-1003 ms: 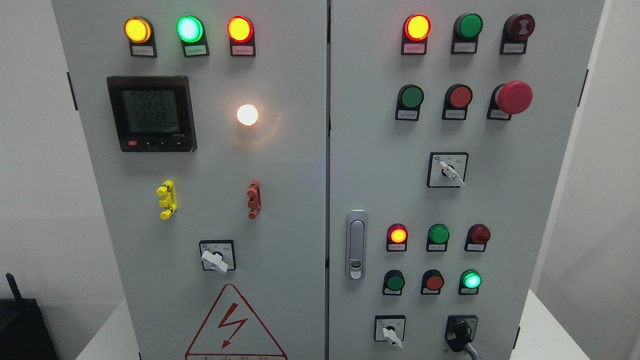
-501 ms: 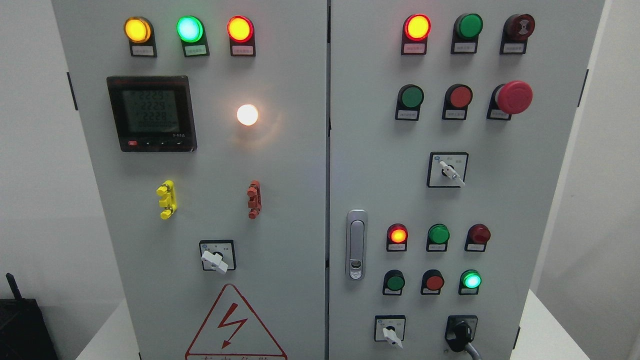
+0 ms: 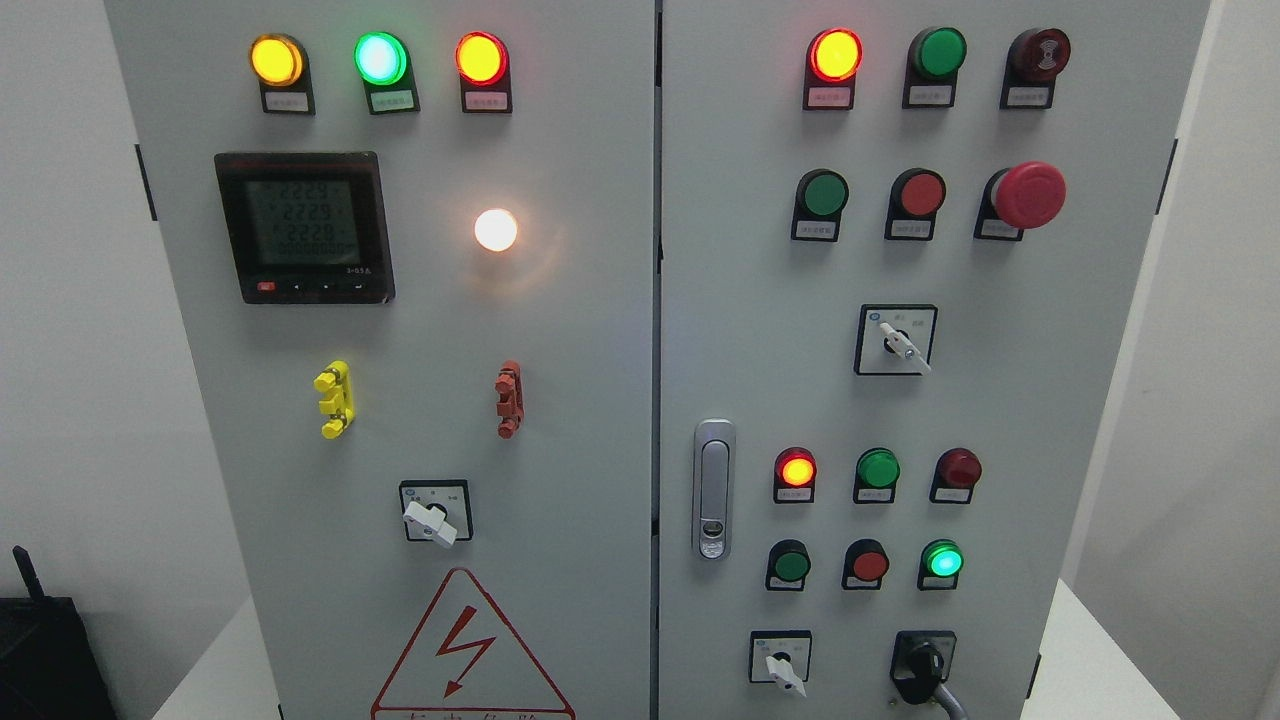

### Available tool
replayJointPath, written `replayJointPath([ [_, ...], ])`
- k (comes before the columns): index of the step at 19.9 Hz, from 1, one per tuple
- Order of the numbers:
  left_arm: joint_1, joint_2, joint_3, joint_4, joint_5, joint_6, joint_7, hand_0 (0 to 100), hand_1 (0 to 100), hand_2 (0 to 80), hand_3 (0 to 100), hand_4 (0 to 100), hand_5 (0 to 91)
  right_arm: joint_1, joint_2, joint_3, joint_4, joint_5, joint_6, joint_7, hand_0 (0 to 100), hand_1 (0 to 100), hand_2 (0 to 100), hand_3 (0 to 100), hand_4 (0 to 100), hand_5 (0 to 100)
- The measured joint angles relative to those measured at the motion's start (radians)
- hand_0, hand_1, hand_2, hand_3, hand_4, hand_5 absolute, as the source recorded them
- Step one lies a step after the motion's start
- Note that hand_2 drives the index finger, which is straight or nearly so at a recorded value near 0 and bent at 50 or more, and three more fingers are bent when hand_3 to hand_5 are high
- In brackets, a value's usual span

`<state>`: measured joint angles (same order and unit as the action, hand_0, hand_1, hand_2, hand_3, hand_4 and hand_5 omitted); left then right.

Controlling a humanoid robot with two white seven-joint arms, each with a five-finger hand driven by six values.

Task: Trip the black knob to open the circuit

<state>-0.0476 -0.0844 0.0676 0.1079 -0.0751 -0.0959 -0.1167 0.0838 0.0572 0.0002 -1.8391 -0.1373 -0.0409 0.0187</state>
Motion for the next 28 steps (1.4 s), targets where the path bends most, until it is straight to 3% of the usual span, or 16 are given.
replayJointPath([
  [28, 0.0, 0.0, 0.0, 0.0, 0.0, 0.0, 0.0, 12, 39, 0.0, 0, 0, 0.0, 0.007, -0.018, -0.033, 0.001, -0.002, -0.003, -0.001, 0, 0, 7, 100, 99, 96],
])
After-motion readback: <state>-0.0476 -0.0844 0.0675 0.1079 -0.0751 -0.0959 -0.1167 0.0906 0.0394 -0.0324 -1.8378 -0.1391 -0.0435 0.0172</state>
